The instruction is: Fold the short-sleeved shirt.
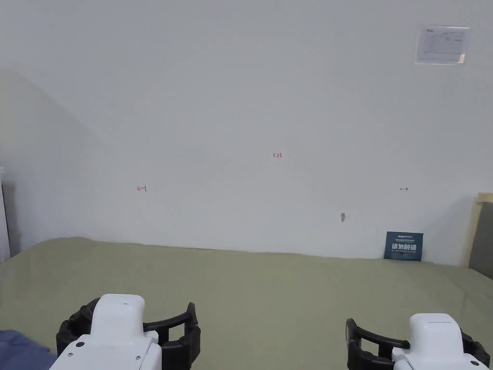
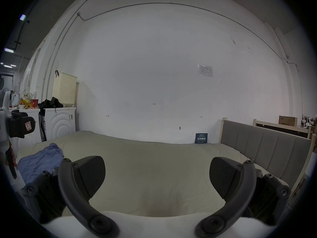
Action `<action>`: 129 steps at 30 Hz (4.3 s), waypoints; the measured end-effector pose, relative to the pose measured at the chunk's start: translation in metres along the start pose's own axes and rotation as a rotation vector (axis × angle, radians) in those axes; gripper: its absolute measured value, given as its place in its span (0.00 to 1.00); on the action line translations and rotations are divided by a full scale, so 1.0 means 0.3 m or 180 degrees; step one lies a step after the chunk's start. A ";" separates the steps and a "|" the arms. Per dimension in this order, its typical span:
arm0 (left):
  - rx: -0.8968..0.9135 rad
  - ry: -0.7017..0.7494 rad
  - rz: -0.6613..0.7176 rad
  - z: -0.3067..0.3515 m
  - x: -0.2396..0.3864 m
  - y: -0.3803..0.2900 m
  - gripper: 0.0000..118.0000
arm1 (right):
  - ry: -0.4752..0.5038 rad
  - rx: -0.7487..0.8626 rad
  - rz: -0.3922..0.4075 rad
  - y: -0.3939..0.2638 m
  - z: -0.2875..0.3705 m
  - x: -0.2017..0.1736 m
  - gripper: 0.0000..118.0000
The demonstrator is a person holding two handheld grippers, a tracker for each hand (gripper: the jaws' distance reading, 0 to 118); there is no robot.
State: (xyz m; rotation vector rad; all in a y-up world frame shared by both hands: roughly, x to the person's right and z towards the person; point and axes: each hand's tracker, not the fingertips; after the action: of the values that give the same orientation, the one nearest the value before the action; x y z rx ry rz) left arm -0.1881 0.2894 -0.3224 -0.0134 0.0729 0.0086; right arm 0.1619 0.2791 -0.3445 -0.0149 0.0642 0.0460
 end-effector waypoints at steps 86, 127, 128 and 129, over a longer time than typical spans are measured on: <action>-0.4178 0.0136 0.0401 -0.868 -1.097 -0.427 0.20 | 0.2010 -0.0890 0.0147 -0.151 -0.533 -1.102 0.00; -0.2827 -0.2208 -0.0547 -0.783 0.359 0.219 0.02 | -0.0070 -0.1189 0.0128 -0.096 -0.154 0.044 0.00; -0.2826 -0.2376 -0.0610 -0.772 0.438 0.209 0.02 | -0.0153 -0.1216 0.0111 -0.098 -0.138 0.087 0.00; -0.2836 -0.2552 -0.0668 -0.756 0.526 0.188 0.02 | -0.0239 -0.1239 0.0096 -0.101 -0.117 0.134 0.00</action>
State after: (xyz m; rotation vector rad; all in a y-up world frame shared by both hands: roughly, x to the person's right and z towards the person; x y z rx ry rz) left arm -0.0476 0.3439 -0.5608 -0.9027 -0.7399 -0.1638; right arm 0.2012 0.2501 -0.3819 -0.4010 -0.0204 0.0884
